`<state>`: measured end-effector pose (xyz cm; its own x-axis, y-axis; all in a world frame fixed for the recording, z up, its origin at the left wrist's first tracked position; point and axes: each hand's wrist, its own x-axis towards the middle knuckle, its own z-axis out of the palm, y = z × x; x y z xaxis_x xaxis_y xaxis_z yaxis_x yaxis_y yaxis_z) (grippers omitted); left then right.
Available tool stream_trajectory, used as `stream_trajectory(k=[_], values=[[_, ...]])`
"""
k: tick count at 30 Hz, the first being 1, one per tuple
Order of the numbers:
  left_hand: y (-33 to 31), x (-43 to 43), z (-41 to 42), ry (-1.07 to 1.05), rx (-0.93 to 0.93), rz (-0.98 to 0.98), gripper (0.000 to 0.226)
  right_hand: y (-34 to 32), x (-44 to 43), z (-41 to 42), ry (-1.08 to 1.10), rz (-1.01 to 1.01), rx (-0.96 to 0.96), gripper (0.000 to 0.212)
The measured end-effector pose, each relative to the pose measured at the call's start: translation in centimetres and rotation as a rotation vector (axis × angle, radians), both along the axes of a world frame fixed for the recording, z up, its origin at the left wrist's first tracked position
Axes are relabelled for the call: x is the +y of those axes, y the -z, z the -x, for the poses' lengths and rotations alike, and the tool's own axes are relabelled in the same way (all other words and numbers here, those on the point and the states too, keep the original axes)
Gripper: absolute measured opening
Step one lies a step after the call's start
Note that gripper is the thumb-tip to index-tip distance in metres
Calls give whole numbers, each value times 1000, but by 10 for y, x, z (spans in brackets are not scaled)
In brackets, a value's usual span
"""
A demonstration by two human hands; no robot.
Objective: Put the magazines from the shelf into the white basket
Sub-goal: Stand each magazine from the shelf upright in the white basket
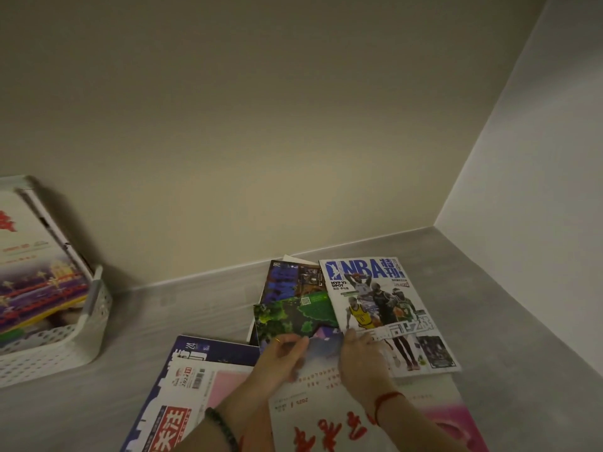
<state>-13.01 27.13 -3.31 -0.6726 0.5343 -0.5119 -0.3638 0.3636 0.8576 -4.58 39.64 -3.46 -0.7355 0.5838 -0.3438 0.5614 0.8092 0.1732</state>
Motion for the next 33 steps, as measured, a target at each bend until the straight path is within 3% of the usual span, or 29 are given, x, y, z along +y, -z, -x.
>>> stream_trajectory(k=[5,12,16,18,21,24,27,31,33], values=[[-8,7,-12,30,-76,-25,22,-9,6,-9,3,167,224,44],[-12,3,-17,-53,-345,-187,26,-35,-55,-28,-117,310,142,44],[-11,-18,-11,-169,-87,-175,50,-40,-95,-34,-151,527,-48,49],[-19,-39,-11,-142,-38,-195,51,-46,-101,-34,-122,595,43,53],[-38,-72,-4,-78,68,-263,52,-53,-101,-33,-37,646,462,60],[-65,-112,8,5,77,-402,48,-59,-95,-16,254,807,767,61],[-88,-153,24,55,94,-459,45,-69,-101,14,488,1080,886,52],[-117,-211,45,40,128,-494,46,-77,-130,55,474,1236,959,56],[-131,-244,59,-13,169,-502,46,-87,-148,74,472,1322,970,48]])
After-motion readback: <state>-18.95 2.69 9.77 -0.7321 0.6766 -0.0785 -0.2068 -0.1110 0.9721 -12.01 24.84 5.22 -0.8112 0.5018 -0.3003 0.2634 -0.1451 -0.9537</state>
